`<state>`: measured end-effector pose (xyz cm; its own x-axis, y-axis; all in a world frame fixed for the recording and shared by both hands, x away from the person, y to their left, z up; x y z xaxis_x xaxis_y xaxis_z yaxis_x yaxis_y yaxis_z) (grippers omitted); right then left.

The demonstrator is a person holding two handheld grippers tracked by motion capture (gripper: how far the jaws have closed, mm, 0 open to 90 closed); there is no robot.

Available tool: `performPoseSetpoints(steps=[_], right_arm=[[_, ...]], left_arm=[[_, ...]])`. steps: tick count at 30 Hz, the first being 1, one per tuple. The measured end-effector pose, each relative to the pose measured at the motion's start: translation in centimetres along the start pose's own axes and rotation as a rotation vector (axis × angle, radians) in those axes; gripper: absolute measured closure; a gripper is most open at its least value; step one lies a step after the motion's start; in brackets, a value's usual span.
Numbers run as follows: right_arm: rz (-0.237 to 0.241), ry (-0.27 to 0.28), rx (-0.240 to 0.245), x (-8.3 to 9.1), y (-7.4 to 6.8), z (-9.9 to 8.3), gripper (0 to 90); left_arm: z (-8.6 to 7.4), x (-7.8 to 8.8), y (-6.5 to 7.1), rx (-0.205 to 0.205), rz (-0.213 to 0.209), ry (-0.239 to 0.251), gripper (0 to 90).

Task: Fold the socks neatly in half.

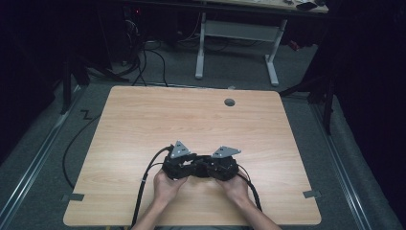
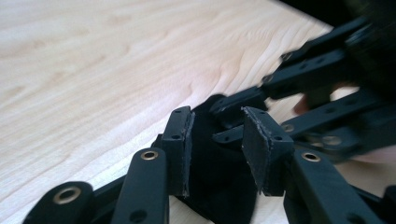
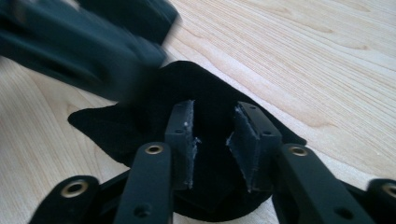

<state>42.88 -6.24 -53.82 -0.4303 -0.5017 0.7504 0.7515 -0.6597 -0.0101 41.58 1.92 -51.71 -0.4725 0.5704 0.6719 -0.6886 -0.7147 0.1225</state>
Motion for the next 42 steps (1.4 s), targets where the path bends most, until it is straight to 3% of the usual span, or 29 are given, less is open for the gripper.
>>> performPoseSetpoints(steps=[2, 4, 8, 11, 12, 14, 16, 18, 20, 24, 26, 34, 40, 42], right_arm=[[-0.012, -0.004, -0.007, 0.0, 0.4, -0.3, 63.2], [0.011, 0.011, -0.024, 0.2, 0.8, -0.7, 60.7], [0.004, 0.013, -0.011, 0.4, 0.7, -1.0, 60.7], [-0.016, 0.013, -0.002, 0.2, 0.7, -0.9, 60.9], [-0.017, 0.012, -0.004, 0.2, 0.7, -0.9, 60.9], [-0.018, 0.013, -0.006, 0.2, 0.7, -0.9, 61.0], [-0.023, 0.009, -0.006, 0.2, 0.6, -0.9, 61.0], [-0.021, 0.008, -0.007, 0.2, 0.6, -0.9, 61.0], [-0.005, 0.013, -0.017, 0.2, 0.7, -0.9, 60.5], [0.026, 0.019, -0.024, 0.5, 0.7, -1.2, 57.7], [0.025, 0.017, -0.008, 0.5, 0.7, -1.2, 57.0], [0.005, 0.021, -0.036, -0.2, 1.2, -1.2, 56.8], [-0.021, 0.029, -0.072, -1.2, 2.7, -0.4, 56.6], [-0.021, 0.027, -0.091, -1.4, 3.3, 0.1, 54.5]], left_arm=[[-1.0, -0.7, 0.2, -0.012, 0.005, -0.021, 66.2], [-2.0, -1.0, 0.2, -0.008, -0.004, -0.042, 67.9], [-2.6, -0.3, -0.1, -0.024, 0.019, -0.060, 69.2], [-2.0, 1.2, -0.4, -0.007, 0.044, -0.027, 68.8], [-1.7, 1.7, -0.2, -0.004, 0.029, 0.001, 67.5], [-1.2, 1.9, 0.7, -0.021, 0.003, 0.007, 63.8], [-1.1, 1.1, 1.5, -0.058, -0.008, -0.028, 62.6], [-1.6, -0.2, 1.7, -0.069, 0.005, -0.077, 63.2], [-2.3, -0.9, 1.5, -0.061, 0.006, -0.098, 64.3], [-2.7, -0.8, 1.3, -0.059, 0.001, -0.081, 65.0], [-2.6, -1.0, 1.2, -0.068, 0.002, -0.084, 65.9], [-2.2, -1.9, 0.0, -0.049, -0.022, -0.057, 68.3], [-0.8, -2.9, -1.6, -0.041, -0.005, -0.061, 67.9], [-0.3, -2.7, -1.9, -0.023, 0.003, -0.054, 62.3]])
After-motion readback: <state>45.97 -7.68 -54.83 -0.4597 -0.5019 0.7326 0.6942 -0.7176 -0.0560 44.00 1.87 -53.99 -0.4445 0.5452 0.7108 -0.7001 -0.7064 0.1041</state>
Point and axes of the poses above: each handheld gripper's, and its own axes: x roughly backward along the jaws, z roughly out of its top, y roughly to its right, the point moved 9 cm from there along -x, roughly forward along the jaws, and after that the axes turned 8 degrees about -y, right-handed, at the moved point
